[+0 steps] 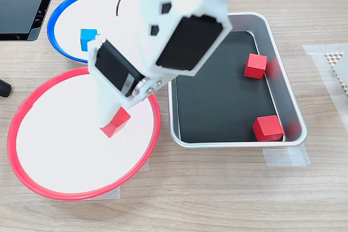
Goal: Move six blocks tray to matching dishes
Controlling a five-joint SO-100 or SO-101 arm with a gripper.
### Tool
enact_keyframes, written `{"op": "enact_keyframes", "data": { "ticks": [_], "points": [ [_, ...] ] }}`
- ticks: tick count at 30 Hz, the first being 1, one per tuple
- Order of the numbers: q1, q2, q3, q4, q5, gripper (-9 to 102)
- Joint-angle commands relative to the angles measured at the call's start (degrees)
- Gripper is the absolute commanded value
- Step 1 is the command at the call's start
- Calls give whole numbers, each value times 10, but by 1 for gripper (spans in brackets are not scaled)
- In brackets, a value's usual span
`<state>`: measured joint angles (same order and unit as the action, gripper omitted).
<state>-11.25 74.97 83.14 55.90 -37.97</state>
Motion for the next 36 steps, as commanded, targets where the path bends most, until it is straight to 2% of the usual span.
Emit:
{"op": "enact_keyframes", "data": {
  "ticks": [1, 5, 7, 9, 12, 15, 18, 20, 26, 36],
  "points": [
    [5, 10, 1, 19, -45, 19],
    [18, 47, 11, 62, -54, 1],
    [28, 74, 18, 98, -69, 0],
    [41, 109, 23, 170, -108, 0],
    [72, 176, 62, 294, -234, 0],
    [120, 230, 118, 381, -393, 0],
    [166, 279, 191, 382, -490, 0],
    [192, 308, 241, 353, -505, 0],
    [244, 357, 329, 294, -506, 17],
    [297, 352, 365, 280, -558, 17]
  ]
}}
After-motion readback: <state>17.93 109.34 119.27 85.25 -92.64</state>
